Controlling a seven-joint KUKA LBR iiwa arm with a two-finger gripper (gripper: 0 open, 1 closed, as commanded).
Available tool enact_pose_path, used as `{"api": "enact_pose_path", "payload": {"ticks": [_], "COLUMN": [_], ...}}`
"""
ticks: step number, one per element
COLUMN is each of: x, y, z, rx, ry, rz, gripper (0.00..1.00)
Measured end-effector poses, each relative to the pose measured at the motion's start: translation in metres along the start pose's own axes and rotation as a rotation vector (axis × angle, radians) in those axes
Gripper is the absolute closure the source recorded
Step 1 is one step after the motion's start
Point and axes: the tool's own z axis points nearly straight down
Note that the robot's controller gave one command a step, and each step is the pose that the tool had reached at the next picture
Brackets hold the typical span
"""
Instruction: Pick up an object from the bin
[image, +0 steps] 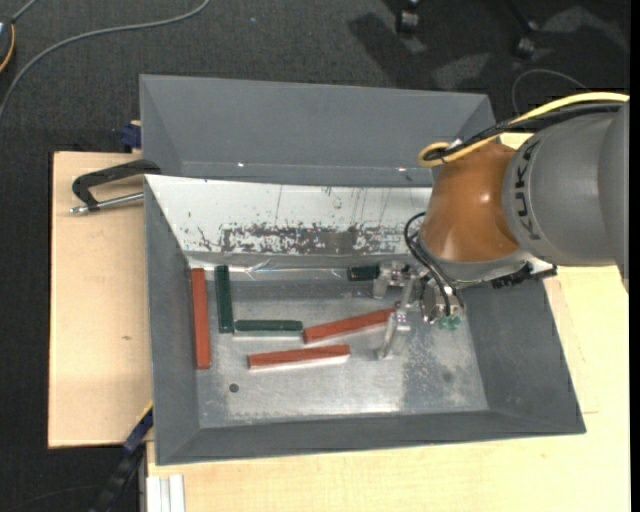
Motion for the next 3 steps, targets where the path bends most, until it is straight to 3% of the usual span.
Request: {"api": "enact_pose_path", "payload": {"ticks": [1,2,3], "x": [0.014,0.013,0.024], "y": [0.060,0.057,0.050], "z": [0.007,0.006,-0.102], "rx": [-0.002,0.001,0.001], "ry": [-0.004,-0.006,-0.017], "rz": [-0.103,-0.099,-0.147], "gripper": [0.00,1.00,1.00]}}
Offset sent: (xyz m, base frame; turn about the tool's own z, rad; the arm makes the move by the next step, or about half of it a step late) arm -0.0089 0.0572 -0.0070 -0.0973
